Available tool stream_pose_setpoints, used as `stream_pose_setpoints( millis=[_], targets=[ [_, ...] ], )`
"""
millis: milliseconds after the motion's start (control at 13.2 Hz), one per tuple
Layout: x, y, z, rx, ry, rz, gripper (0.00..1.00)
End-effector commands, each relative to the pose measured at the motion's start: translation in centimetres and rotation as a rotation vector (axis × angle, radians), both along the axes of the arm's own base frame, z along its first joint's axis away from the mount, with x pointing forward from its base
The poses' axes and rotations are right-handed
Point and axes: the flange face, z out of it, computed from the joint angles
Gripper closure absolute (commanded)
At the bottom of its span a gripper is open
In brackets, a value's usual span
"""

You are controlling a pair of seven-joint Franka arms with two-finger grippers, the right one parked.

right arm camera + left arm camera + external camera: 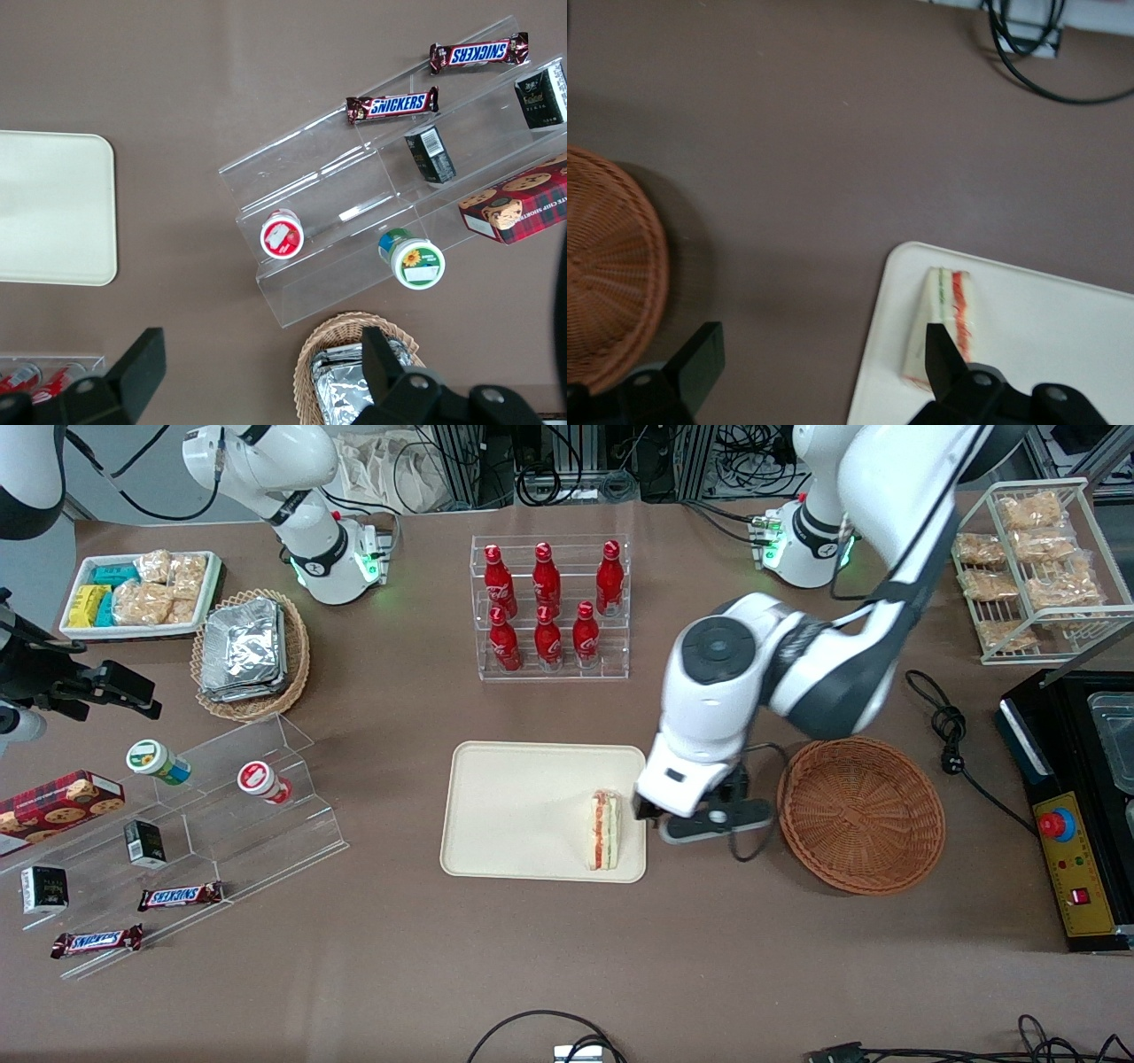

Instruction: Place sandwich from basket to tray

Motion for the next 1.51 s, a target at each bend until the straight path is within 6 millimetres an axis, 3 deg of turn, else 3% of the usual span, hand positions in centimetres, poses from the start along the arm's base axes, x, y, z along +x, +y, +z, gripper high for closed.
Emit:
stream_pose_setpoints(
  millis=[0,76,303,529,605,832,983,1134,1437],
  targets=[
    [-1.0,6.2,3.7,0.024,0.031,-0.006,0.0],
    [-1.1,8.6,4.7,0.04,0.067,-0.015,0.0],
    [-2.6,13.2,7.5,0.056,0.098,-0.082,0.0],
    [-4.6,21.0,11.0,0.01,0.121,-0.175,0.0],
    [-5.2,22.7,11.8,0.014,0.134,-0.198,0.0],
    [-6.0,25.2,13.2,0.03,0.169,-0.246,0.0],
    [-5.3,27.0,14.6,0.029,0.155,-0.237,0.0],
    [-4.8,26.9,15.3,0.025,0.159,-0.242,0.0],
    [-3.4,27.2,14.7,0.015,0.226,-0.241,0.0]
  ],
)
